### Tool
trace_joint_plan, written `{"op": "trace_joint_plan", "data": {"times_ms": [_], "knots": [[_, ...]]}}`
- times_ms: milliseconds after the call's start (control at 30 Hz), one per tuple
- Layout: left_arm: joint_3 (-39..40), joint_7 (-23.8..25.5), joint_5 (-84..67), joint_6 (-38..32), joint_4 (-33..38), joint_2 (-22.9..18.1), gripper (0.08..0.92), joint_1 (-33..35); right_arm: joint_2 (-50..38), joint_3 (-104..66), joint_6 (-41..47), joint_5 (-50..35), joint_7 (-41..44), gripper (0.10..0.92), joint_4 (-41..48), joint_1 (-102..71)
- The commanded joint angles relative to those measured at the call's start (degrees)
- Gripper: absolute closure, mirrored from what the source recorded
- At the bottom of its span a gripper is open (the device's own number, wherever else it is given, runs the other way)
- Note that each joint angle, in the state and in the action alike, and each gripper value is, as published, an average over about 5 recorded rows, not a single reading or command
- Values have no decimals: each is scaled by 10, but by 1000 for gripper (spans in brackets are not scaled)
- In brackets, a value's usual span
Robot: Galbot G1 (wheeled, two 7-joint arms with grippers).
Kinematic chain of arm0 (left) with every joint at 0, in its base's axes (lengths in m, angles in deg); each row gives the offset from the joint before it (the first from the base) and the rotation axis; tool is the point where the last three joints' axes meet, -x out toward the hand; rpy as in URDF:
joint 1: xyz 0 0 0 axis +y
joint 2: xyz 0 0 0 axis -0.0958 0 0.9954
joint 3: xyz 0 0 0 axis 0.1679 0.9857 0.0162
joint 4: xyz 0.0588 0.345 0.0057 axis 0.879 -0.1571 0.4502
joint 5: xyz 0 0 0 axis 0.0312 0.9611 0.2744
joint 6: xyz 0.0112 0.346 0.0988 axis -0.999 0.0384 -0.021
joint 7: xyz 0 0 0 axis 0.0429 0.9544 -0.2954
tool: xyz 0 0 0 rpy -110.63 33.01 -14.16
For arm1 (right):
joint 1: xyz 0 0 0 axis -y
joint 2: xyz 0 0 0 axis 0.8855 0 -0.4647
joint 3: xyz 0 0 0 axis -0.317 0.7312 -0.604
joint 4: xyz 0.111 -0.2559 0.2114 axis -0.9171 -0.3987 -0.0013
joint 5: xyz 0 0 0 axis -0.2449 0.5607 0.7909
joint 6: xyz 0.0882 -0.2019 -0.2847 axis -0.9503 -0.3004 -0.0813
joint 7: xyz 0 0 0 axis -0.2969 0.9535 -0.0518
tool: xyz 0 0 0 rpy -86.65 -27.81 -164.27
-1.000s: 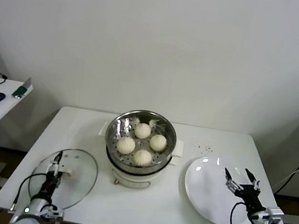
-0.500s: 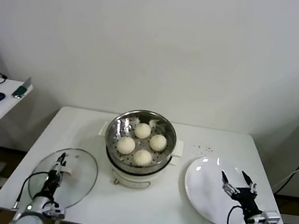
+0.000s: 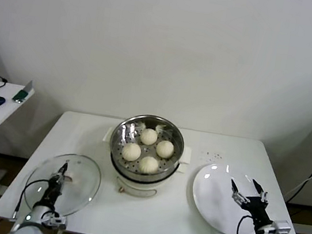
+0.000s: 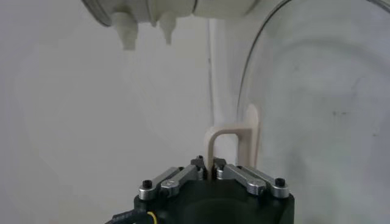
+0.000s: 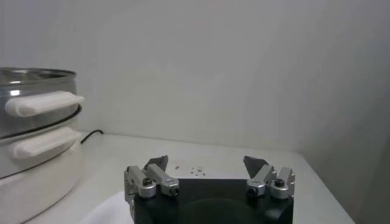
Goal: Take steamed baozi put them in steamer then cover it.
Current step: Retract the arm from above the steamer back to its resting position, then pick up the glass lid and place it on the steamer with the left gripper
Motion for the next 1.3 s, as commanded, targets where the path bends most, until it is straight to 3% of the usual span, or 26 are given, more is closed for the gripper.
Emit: {"op": "trace_joint_plan", "data": {"times_ms": [33, 167, 300, 567, 700, 867, 1067, 1300], "knots": [[4, 6, -5, 87, 132, 22, 847, 52, -8, 0, -5, 8, 2, 203, 9, 4], [7, 4, -9, 173, 209, 47, 847, 77, -19, 2, -5, 9, 2, 203, 16, 13], [10, 9, -33, 268, 270, 99, 847, 90, -29, 9, -6, 12, 2, 203, 24, 25], [25, 38, -83, 344, 346, 187, 847, 86, -38, 30, -11, 26, 2, 203, 43, 55], [86, 62, -81, 372, 351, 217, 847, 51, -38, 44, -12, 33, 1, 203, 54, 75], [187, 120, -91, 424, 344, 250, 847, -47, -35, 58, -16, 40, 2, 203, 70, 94], [313, 180, -82, 455, 313, 225, 847, -182, -24, 69, -21, 58, 3, 203, 87, 110], [406, 237, -24, 455, 265, 139, 847, -274, -16, 67, -26, 65, -1, 203, 102, 117]]}}
